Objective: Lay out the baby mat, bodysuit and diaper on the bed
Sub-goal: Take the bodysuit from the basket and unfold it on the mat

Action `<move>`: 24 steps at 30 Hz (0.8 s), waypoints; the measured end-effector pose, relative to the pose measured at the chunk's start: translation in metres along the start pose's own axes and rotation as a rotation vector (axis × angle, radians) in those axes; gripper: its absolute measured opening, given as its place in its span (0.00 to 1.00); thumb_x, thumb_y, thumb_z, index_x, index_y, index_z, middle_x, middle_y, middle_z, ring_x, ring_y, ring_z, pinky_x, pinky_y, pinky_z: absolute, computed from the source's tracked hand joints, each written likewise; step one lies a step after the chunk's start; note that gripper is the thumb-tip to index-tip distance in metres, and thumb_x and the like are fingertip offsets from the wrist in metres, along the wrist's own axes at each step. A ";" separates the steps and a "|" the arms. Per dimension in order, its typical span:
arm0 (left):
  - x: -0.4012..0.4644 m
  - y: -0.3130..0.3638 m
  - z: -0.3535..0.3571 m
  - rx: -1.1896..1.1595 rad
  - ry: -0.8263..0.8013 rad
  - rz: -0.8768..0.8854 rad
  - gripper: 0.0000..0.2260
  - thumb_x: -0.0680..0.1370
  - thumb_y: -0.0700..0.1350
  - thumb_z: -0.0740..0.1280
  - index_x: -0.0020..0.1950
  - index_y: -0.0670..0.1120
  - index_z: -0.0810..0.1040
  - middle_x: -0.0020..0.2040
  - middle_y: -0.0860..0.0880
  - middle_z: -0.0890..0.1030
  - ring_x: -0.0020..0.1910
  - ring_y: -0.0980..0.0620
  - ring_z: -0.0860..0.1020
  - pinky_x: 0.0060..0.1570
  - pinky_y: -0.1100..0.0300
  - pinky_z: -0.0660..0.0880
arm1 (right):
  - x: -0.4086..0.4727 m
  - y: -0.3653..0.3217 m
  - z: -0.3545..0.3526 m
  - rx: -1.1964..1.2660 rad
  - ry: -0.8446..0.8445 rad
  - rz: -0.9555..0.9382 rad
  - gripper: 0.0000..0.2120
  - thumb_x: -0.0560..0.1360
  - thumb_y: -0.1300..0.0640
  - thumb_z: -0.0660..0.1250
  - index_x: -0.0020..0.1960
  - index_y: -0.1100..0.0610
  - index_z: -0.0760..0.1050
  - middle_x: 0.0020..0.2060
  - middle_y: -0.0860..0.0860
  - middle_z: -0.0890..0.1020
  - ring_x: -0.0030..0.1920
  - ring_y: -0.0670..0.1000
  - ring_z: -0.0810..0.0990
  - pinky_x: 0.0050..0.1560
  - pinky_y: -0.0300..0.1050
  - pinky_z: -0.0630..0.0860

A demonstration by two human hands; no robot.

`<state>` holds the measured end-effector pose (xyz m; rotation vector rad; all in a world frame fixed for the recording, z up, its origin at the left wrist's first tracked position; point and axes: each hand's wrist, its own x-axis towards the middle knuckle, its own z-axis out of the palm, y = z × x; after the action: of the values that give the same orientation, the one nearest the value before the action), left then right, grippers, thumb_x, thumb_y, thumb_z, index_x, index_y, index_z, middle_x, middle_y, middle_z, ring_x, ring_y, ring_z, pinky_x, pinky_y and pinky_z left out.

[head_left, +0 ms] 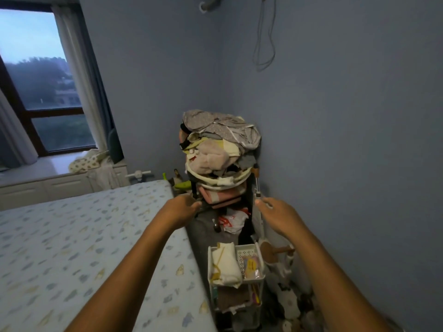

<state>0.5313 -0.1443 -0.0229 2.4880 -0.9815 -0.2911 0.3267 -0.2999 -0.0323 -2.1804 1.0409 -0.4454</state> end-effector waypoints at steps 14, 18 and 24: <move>0.147 -0.012 0.163 -0.059 -0.121 -0.210 0.18 0.82 0.54 0.61 0.65 0.44 0.77 0.62 0.43 0.81 0.60 0.45 0.79 0.58 0.52 0.76 | 0.166 0.119 0.109 -0.009 -0.230 0.120 0.24 0.78 0.39 0.54 0.65 0.52 0.74 0.63 0.55 0.78 0.55 0.54 0.77 0.56 0.51 0.72; 0.192 -0.040 0.231 -0.051 -0.164 -0.295 0.19 0.82 0.55 0.60 0.64 0.44 0.77 0.62 0.43 0.81 0.59 0.44 0.79 0.61 0.48 0.77 | 0.221 0.157 0.169 -0.055 -0.338 0.126 0.24 0.79 0.40 0.54 0.65 0.54 0.74 0.64 0.56 0.78 0.61 0.57 0.76 0.56 0.47 0.69; 0.246 -0.092 0.372 -0.082 -0.285 -0.451 0.24 0.80 0.59 0.61 0.73 0.49 0.70 0.68 0.44 0.77 0.64 0.43 0.77 0.64 0.50 0.75 | 0.282 0.246 0.283 -0.016 -0.525 0.184 0.26 0.79 0.40 0.54 0.75 0.48 0.63 0.68 0.54 0.75 0.65 0.57 0.74 0.63 0.52 0.70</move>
<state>0.6346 -0.3760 -0.4012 2.6128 -0.4783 -0.8284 0.5232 -0.5127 -0.4014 -2.0270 0.9310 0.2141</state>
